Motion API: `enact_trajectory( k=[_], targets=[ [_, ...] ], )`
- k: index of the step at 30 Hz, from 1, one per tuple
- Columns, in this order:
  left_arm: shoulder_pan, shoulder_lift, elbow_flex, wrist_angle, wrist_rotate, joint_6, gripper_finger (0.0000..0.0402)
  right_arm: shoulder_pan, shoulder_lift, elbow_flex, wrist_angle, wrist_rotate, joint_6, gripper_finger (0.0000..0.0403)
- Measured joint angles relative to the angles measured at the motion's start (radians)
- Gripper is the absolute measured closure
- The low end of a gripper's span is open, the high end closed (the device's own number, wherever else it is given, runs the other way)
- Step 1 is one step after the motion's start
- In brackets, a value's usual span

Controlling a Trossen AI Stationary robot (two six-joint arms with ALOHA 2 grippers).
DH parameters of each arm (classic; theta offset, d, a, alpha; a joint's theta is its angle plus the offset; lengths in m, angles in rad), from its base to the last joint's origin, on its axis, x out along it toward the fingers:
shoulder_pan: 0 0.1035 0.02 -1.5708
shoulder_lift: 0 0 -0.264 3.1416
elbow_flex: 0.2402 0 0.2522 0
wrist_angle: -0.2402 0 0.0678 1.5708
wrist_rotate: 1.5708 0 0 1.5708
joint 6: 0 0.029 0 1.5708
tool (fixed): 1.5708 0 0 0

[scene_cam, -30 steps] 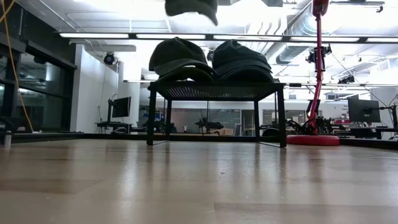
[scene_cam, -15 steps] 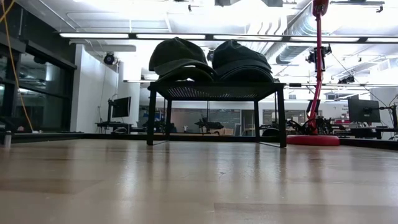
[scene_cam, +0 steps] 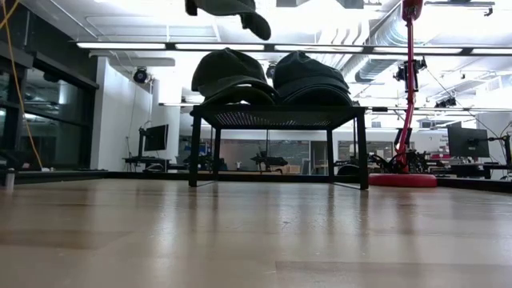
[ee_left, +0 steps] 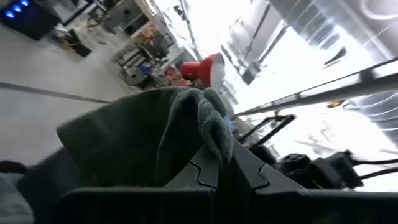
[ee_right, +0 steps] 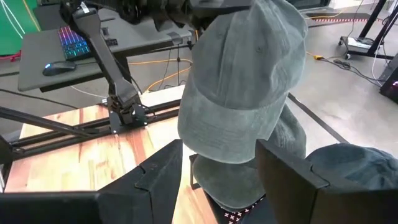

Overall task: Pick & Place hat
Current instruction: Stack the dark green cap on top of the other dark green caps on the shelf

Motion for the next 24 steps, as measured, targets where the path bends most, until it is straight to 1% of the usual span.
enact_trajectory(
  k=[3, 6, 9, 14, 18, 21, 24],
  targets=[
    [0.000, -0.003, -0.034, 0.045, 0.025, -0.039, 0.0398, 0.000, 0.000, 0.000, 0.000, 0.000, 0.000, 0.0207],
    [0.000, 0.010, -0.046, 0.046, 0.037, -0.052, 0.0398, 0.000, 0.000, 0.000, 0.000, 0.004, 0.000, 0.0207],
    [0.000, 0.041, -0.048, 0.039, 0.088, -0.052, 0.0398, 0.000, 0.000, 0.000, 0.000, 0.006, 0.000, 0.0207],
    [0.002, 0.077, -0.048, 0.042, 0.116, -0.048, 0.0398, 0.000, 0.000, 0.000, 0.000, 0.010, 0.000, 0.0207],
    [0.028, 0.101, -0.048, 0.040, 0.152, -0.048, 0.0398, 0.000, 0.000, 0.000, -0.001, 0.010, 0.000, 0.0207],
    [0.034, 0.112, -0.048, 0.045, 0.151, -0.032, 0.0398, 0.000, 0.000, 0.000, -0.002, 0.010, 0.000, 0.0207],
    [0.055, 0.113, -0.048, 0.043, 0.191, -0.029, 0.0398, 0.000, 0.000, 0.000, -0.005, 0.011, 0.001, 0.0207]
  ],
)
